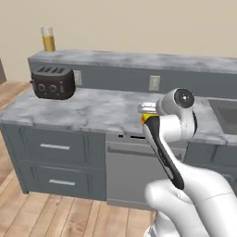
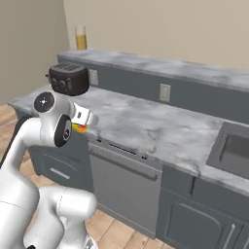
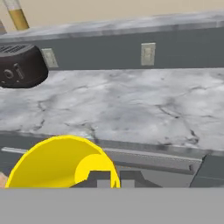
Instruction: Place the pitcher and cup on the dining counter for serving.
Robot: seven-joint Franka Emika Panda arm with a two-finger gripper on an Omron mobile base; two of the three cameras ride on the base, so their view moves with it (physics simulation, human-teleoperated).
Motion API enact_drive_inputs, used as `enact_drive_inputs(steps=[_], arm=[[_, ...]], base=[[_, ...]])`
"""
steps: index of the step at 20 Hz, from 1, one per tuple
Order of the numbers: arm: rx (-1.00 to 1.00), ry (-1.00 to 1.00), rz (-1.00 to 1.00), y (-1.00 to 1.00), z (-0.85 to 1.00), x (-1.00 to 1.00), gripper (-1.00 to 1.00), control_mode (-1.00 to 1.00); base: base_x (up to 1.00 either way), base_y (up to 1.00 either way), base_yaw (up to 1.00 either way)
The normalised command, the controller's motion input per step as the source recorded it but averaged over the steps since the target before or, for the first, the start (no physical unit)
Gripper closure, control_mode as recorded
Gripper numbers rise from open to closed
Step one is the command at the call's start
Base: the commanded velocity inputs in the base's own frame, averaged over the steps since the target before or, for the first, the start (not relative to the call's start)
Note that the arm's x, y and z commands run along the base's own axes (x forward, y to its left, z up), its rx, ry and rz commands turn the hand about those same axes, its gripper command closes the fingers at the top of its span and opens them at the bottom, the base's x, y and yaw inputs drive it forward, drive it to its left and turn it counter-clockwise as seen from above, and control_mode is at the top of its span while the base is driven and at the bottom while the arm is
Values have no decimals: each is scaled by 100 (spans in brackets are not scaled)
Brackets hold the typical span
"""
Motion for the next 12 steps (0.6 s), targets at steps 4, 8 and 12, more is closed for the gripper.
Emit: enact_drive_inputs(steps=[4, 8, 12], arm=[[0, 0, 0, 0, 0, 0, 100, 100], [0, 0, 0, 0, 0, 0, 100, 100], [0, 0, 0, 0, 0, 0, 100, 100]], base=[[56, 100, 20], [75, 100, 16], [84, 100, 13]])
